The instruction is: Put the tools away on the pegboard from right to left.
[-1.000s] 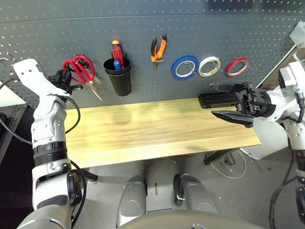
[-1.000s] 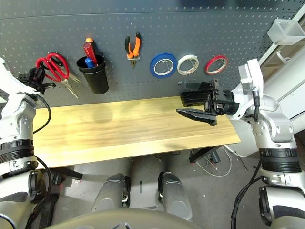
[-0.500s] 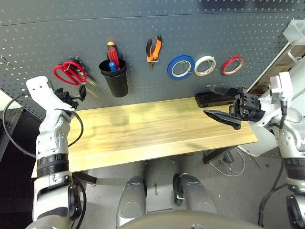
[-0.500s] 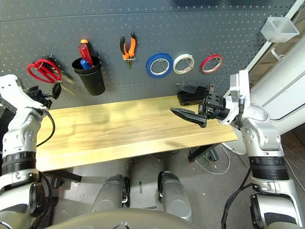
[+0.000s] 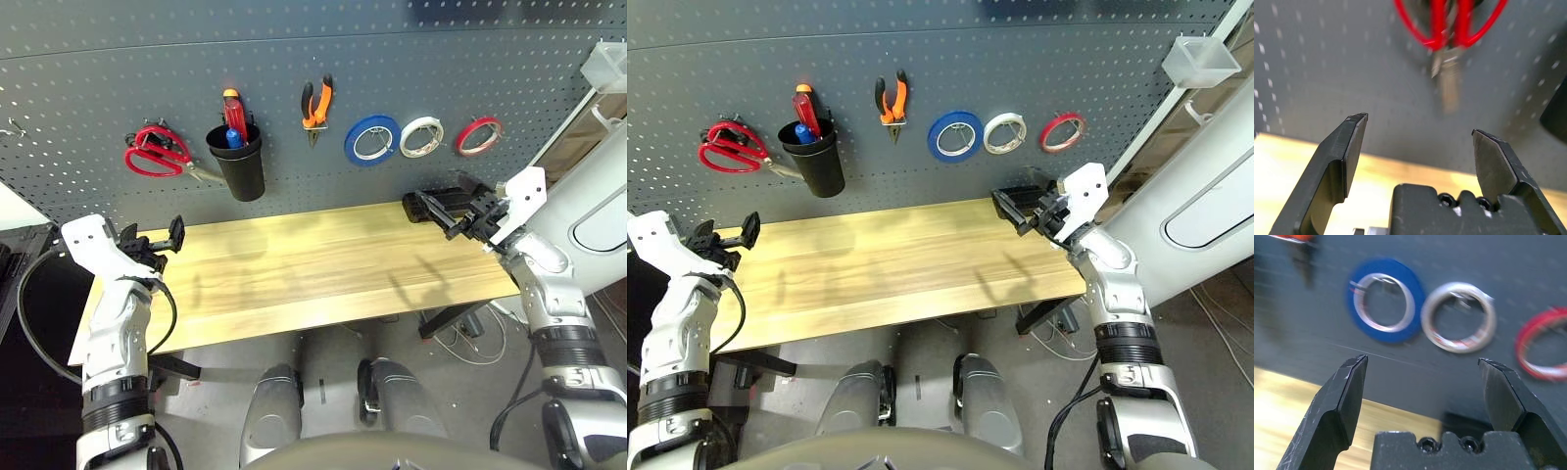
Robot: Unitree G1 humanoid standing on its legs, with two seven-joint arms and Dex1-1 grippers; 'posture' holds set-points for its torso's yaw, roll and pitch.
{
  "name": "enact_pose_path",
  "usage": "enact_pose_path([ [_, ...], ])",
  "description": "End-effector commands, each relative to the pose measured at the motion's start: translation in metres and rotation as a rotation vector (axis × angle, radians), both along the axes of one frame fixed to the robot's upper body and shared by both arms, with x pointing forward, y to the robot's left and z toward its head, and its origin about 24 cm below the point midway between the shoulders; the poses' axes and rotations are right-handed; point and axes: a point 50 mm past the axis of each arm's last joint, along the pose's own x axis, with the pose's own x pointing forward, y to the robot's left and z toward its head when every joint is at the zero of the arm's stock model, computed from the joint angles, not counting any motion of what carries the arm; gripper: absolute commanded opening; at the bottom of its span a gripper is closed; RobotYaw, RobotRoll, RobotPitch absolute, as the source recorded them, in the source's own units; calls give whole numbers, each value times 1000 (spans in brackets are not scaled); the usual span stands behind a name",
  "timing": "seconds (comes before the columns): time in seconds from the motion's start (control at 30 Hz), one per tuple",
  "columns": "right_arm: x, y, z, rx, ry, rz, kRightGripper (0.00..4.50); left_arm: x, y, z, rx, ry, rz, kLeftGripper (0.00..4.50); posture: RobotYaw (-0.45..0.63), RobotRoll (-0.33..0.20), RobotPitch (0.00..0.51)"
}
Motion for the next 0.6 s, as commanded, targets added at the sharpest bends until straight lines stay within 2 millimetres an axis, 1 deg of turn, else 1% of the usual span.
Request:
enact_pose_path([
  [0.03,-1,-11,-12,28,2,-130,4500,-6,2,-7,13,-35,26,4483,15,0,30],
  [0.13,-2,-14,-17,45,-2,-173,4500,-8,1,-7,17,-59,20,4483,15,0,29],
  [0.23,-3,-14,-21,63,-10,-185,4500,-8,-4,-5,20,-75,4,4483,5,0,30],
  [0.37,-4,-15,-22,42,-12,-190,4500,-4,-9,2,26,-89,18,4483,-12,0,39],
  [0.47,-5,-15,-21,41,-20,-189,4500,-5,-7,6,16,-90,47,4483,-23,0,49],
  [0.6,-9,-14,-23,46,-19,-184,4500,-13,-2,1,22,-61,112,4483,-15,0,47],
])
